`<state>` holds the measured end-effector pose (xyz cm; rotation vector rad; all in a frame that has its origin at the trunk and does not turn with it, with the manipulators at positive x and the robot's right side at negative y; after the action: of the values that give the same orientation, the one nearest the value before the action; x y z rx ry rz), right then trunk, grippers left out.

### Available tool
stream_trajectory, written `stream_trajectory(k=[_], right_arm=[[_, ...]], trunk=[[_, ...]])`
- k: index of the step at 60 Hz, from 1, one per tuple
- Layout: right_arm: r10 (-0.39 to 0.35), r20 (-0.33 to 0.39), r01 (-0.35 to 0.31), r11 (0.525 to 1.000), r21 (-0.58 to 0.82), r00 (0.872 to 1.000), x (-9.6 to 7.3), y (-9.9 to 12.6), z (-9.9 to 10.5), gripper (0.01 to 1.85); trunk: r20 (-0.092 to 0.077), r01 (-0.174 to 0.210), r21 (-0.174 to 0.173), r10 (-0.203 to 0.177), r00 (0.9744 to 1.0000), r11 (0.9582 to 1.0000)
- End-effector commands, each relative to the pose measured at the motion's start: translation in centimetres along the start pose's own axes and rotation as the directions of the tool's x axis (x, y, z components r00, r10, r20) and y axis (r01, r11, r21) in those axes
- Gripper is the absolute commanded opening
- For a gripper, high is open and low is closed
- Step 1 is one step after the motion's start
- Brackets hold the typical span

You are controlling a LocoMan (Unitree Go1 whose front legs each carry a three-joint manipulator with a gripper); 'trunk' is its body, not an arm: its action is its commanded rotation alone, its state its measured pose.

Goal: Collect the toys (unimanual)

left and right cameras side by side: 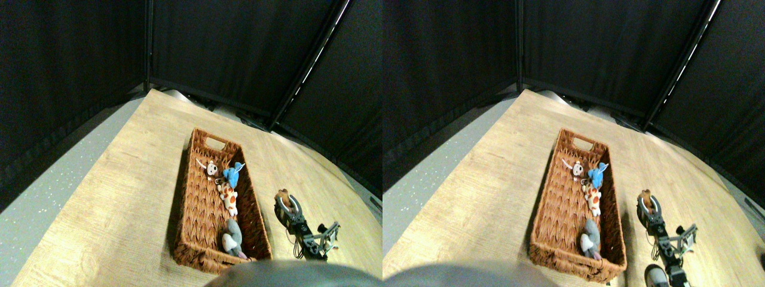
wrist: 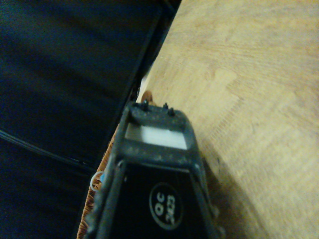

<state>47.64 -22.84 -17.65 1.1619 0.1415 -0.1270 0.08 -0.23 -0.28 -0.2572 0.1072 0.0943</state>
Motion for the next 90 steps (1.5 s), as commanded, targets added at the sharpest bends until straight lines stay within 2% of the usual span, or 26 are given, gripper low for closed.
stream_trajectory(k=[1, 7, 12, 17, 27, 32, 38, 44, 47, 54, 56, 58, 66, 70, 74, 85, 89, 90], right_arm=[[0.075, 0.017, -0.075, 0.997, -0.013, 0.997, 0.5, 4.5, 0.8, 0.06], [0.106, 0.016, -0.105, 0.994, -0.04, 0.994, 0.5, 6.5, 0.0, 0.06], [0.135, -0.011, -0.136, 0.99, -0.038, 0.991, 0.5, 7.8, -0.8, 0.06], [0.129, -0.043, -0.13, 0.991, -0.034, 0.991, 0.5, 9.1, -1.6, 0.06], [0.143, -0.067, -0.147, 0.987, -0.063, 0.987, 0.6, 9.8, -2.8, 0.06], [0.142, -0.079, -0.144, 0.989, -0.031, 0.987, 0.5, 10.2, -3.5, 0.06], [0.159, -0.128, -0.163, 0.986, -0.028, 0.979, 0.5, 10.7, -4.4, 0.06], [0.153, -0.141, -0.159, 0.987, -0.032, 0.978, 0.0, 11.4, -5.4, 0.06], [0.148, -0.153, -0.154, 0.988, -0.028, 0.977, -0.3, 11.7, -6.2, 0.06], [0.134, -0.178, -0.142, 0.989, -0.037, 0.975, -0.3, 11.4, -7.4, 0.06], [0.138, -0.203, -0.148, 0.988, -0.034, 0.969, -0.2, 11.1, -7.8, 0.06], [0.121, -0.192, -0.125, 0.992, -0.012, 0.974, -0.3, 10.8, -8.2, 0.06], [0.1, -0.191, -0.101, 0.995, 0.003, 0.976, -0.6, 9.5, -9.3, 0.06], [0.069, -0.209, -0.066, 0.998, 0.024, 0.975, -0.7, 8.6, -9.8, 0.06], [0.052, -0.219, -0.043, 0.998, 0.047, 0.974, -0.7, 8.1, -10.2, 0.06], [0.053, -0.211, -0.051, 0.999, 0.015, 0.976, -0.6, 7.4, -10.6, 0.06], [0.036, -0.215, -0.032, 0.999, 0.025, 0.976, -0.9, 7.6, -10.6, 0.24], [0.036, -0.215, -0.032, 0.999, 0.025, 0.976, -0.9, 7.6, -10.6, 0.24]], trunk=[[0.019, -0.005, -0.022, 0.005, 0.9998, 0.9997], [0.021, -0.015, -0.037, 0.016, 0.9996, 0.9992], [0.027, -0.022, -0.049, 0.023, 0.9994, 0.9986], [0.031, -0.033, -0.064, 0.035, 0.9989, 0.9974], [0.038, -0.056, -0.091, 0.06, 0.9975, 0.9942], [0.041, -0.067, -0.106, 0.071, 0.9966, 0.9922], [0.045, -0.077, -0.117, 0.083, 0.9956, 0.9901], [0.053, -0.083, -0.13, 0.09, 0.9945, 0.988], [0.051, -0.089, -0.137, 0.097, 0.994, 0.9866], [0.049, -0.101, -0.149, 0.11, 0.9928, 0.9837], [0.048, -0.104, -0.153, 0.112, 0.9925, 0.9827], [0.048, -0.107, -0.157, 0.116, 0.9921, 0.9818], [0.042, -0.118, -0.169, 0.126, 0.9911, 0.9786], [0.039, -0.121, -0.175, 0.13, 0.9908, 0.9771], [0.037, -0.122, -0.176, 0.131, 0.9907, 0.9768], [0.035, -0.121, -0.173, 0.129, 0.9911, 0.9774], [0.034, -0.116, -0.167, 0.123, 0.9918, 0.9791], [0.034, -0.116, -0.167, 0.123, 0.9918, 0.9791]])
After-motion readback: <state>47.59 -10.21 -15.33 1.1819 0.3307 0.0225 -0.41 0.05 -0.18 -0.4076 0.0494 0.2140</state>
